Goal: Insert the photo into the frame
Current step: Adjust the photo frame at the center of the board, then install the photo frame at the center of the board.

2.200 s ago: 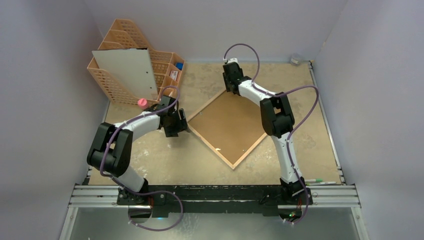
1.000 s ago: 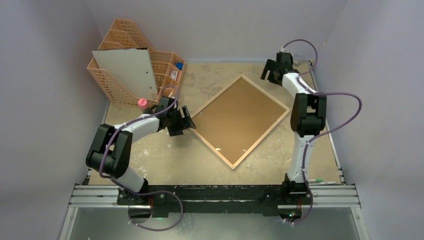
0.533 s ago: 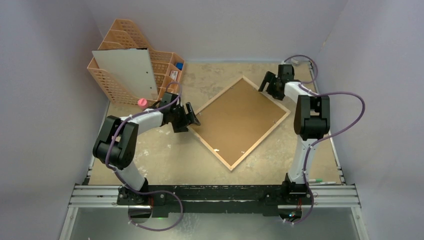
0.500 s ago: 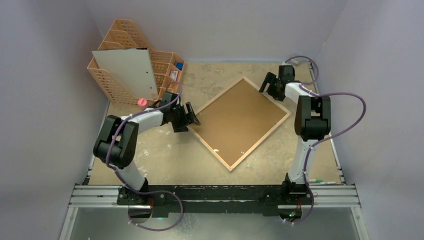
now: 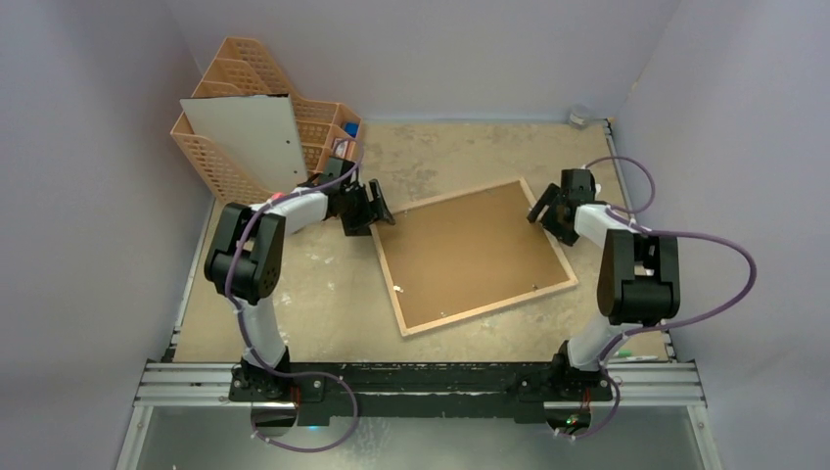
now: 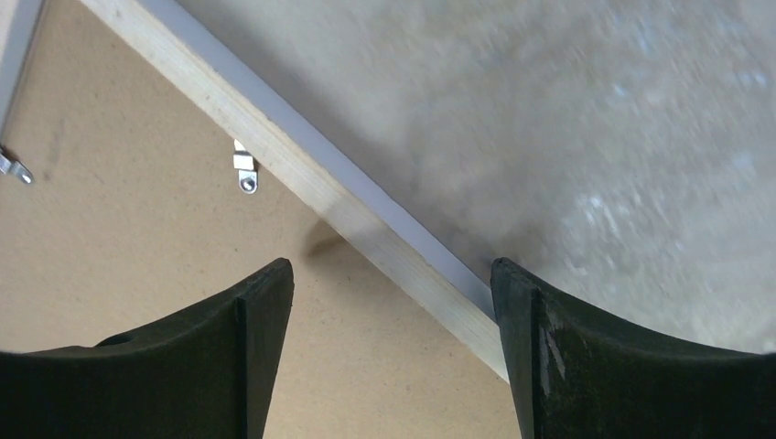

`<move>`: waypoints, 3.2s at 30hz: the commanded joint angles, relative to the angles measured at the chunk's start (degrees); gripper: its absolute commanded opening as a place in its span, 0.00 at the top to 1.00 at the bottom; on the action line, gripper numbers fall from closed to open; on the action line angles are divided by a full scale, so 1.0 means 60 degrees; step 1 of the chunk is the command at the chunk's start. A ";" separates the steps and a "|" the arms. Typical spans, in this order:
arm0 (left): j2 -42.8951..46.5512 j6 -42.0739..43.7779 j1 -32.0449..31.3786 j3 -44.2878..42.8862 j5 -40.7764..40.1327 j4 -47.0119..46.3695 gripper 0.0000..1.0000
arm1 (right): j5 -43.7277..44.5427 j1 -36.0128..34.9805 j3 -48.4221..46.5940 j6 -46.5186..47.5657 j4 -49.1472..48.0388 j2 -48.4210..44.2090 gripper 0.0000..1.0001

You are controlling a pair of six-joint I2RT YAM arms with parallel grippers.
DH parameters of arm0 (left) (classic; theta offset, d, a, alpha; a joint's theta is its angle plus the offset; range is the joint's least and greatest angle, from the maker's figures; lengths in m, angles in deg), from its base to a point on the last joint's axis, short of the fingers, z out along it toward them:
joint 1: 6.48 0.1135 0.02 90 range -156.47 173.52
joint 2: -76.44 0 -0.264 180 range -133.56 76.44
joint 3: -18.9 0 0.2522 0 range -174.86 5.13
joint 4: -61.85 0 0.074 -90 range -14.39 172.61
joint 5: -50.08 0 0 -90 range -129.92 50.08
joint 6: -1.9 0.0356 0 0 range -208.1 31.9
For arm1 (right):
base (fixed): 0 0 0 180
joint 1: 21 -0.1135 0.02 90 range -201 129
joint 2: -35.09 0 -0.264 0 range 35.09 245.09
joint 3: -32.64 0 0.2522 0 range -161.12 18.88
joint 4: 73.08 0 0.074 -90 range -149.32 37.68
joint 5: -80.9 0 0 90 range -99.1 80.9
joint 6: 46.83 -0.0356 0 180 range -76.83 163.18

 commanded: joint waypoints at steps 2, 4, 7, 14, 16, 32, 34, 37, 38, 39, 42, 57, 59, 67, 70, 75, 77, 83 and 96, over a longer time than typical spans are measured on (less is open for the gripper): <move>-0.1055 0.0413 -0.0263 -0.1260 0.0609 -0.0703 0.28 | 0.0299 -0.0483 0.0273 -0.0738 0.0983 -0.0682 0.19; -0.1131 0.0603 -0.0263 -0.1519 0.0358 -0.0455 0.28 | 0.0939 -0.0492 -0.0078 -0.0551 0.1299 -0.0550 0.18; -0.1119 0.0813 -0.0263 -0.1592 0.0093 -0.0301 0.28 | 0.1584 -0.0580 -0.0666 -0.0339 0.1543 -0.0381 0.16; -0.1151 0.0944 -0.0248 -0.1506 -0.0118 -0.0135 0.29 | 0.2517 -0.0713 -0.1995 -0.0201 0.1792 0.0784 0.14; -0.1134 0.0933 -0.0248 -0.1457 -0.0145 -0.0160 0.29 | 0.2663 -0.0724 -0.2307 -0.0193 0.1928 0.1132 0.15; -0.1189 0.0862 -0.0256 -0.1147 -0.0037 -0.0355 0.29 | 0.2166 -0.0776 -0.2032 -0.0319 0.1795 0.1308 0.52; -0.1217 0.0830 -0.0262 -0.1144 -0.0004 -0.0394 0.29 | 0.2100 -0.0773 -0.1998 -0.0382 0.1752 0.1291 0.53; -0.1235 0.0838 -0.0259 -0.1127 0.0029 -0.0406 0.29 | 0.1988 -0.0776 -0.1967 -0.0460 0.1623 0.1293 0.57; -0.1223 0.0844 -0.0255 -0.1106 0.0036 -0.0399 0.29 | 0.1927 -0.0776 -0.1954 -0.0473 0.1597 0.1292 0.58; -0.1214 0.0865 -0.0255 -0.1090 0.0028 -0.0397 0.29 | 0.1899 -0.0772 -0.1953 -0.0510 0.1574 0.1293 0.60; -0.1193 0.0909 -0.0259 -0.1071 -0.0002 -0.0349 0.30 | 0.1740 -0.0776 -0.1909 -0.0522 0.1477 0.1218 0.61; -0.0322 0.0965 -0.0146 -0.1297 -0.0289 0.0124 0.28 | 0.1496 -0.0984 -0.2631 -0.0022 0.1795 -0.0599 0.22; -0.0027 0.0946 -0.0143 -0.1131 -0.0415 0.0207 0.28 | 0.0470 -0.1376 -0.2446 0.0207 0.1393 -0.0780 0.25; 0.1108 0.0721 -0.0146 0.0250 -0.0831 0.0358 0.30 | -0.4152 -0.4108 -0.1473 0.0414 -0.1308 -0.0172 0.51; 0.1284 0.0572 -0.0146 0.0816 -0.0344 0.0014 0.36 | -0.5462 -0.4928 -0.1236 0.0745 -0.1983 0.0141 0.55; 0.1186 0.0326 -0.0146 0.1531 0.0703 -0.1021 0.45 | -0.6787 -0.5611 -0.0818 0.1369 -0.2335 0.0529 0.54; 0.1026 0.0298 -0.0146 0.1551 0.0718 -0.1059 0.48 | -0.6943 -0.5825 -0.0774 0.1631 -0.2291 0.0668 0.53; 0.0696 0.0216 -0.0146 0.1585 0.0724 -0.1133 0.61 | -0.6792 -0.6438 -0.0805 0.1794 -0.2413 0.1354 0.54; 0.0362 0.0014 -0.0146 0.1611 0.0413 -0.1083 0.77 | -0.6843 -0.7252 -0.0742 0.2153 -0.2762 0.2273 0.70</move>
